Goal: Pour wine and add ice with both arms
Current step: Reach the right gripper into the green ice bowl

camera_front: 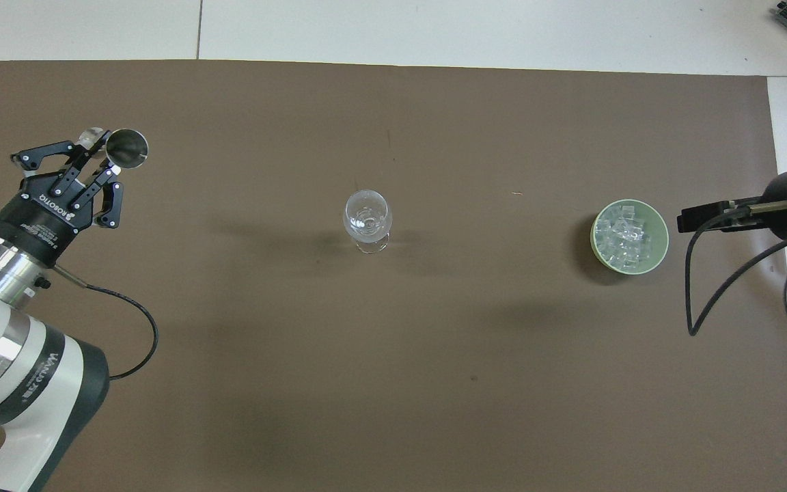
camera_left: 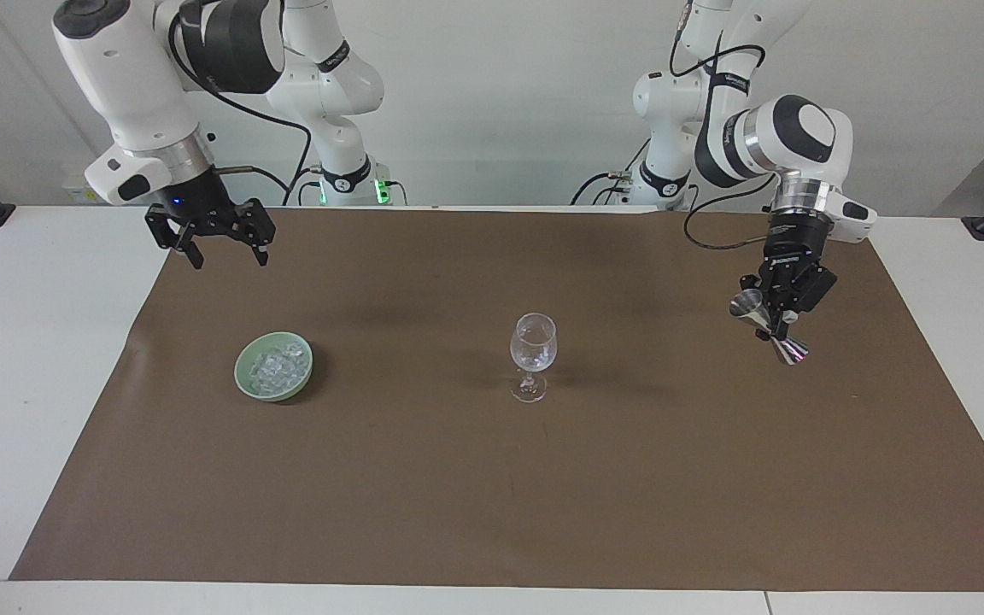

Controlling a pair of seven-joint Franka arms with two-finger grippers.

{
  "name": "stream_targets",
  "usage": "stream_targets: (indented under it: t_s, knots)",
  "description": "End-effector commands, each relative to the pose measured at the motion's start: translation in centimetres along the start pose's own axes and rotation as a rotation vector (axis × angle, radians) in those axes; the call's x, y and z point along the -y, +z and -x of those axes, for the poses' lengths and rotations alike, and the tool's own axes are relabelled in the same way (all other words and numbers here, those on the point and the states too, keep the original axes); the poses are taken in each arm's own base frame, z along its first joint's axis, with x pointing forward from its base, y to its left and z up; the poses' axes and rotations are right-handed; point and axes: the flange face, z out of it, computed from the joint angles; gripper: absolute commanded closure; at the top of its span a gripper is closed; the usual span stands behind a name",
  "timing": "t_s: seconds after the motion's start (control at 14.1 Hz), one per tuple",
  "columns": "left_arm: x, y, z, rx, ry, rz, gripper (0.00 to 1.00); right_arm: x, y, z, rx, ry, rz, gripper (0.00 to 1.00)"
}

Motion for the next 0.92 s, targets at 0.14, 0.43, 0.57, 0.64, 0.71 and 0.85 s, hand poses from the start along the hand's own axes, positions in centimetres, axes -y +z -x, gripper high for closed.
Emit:
stream_targets:
  t_s: [0.14, 0.43, 0.57, 0.64, 0.71, 0.85]
  knots:
    - [-0.2, -2.8, -5.8, 0.014, -0.278, 0.034, 1.00, 0.4, 6.1, 0.8, -0.055, -0.193, 0.009, 0.00]
    - [-0.2, -3.2, -10.7, 0.004, -0.431, 0.049, 1.00, -0.4, 11.4, -0.2, -0.028, -0.425, 0.016, 0.00]
    - [0.1, -3.3, -12.7, -0.006, -0.479, 0.053, 1.00, -0.5, 13.5, 0.2, -0.044, -0.440, 0.024, 0.00]
    - [0.3, -3.4, -14.0, -0.007, -0.513, 0.055, 1.00, -0.5, 14.4, 0.2, -0.053, -0.476, 0.030, 0.00]
    - [0.6, -3.3, -15.1, 0.002, -0.541, 0.052, 1.00, -0.9, 15.7, 0.1, -0.040, -0.497, 0.029, 0.00]
    - [1.0, -3.3, -17.7, 0.014, -0.581, 0.056, 1.00, -1.9, 18.5, -0.4, -0.039, -0.550, 0.040, 0.00]
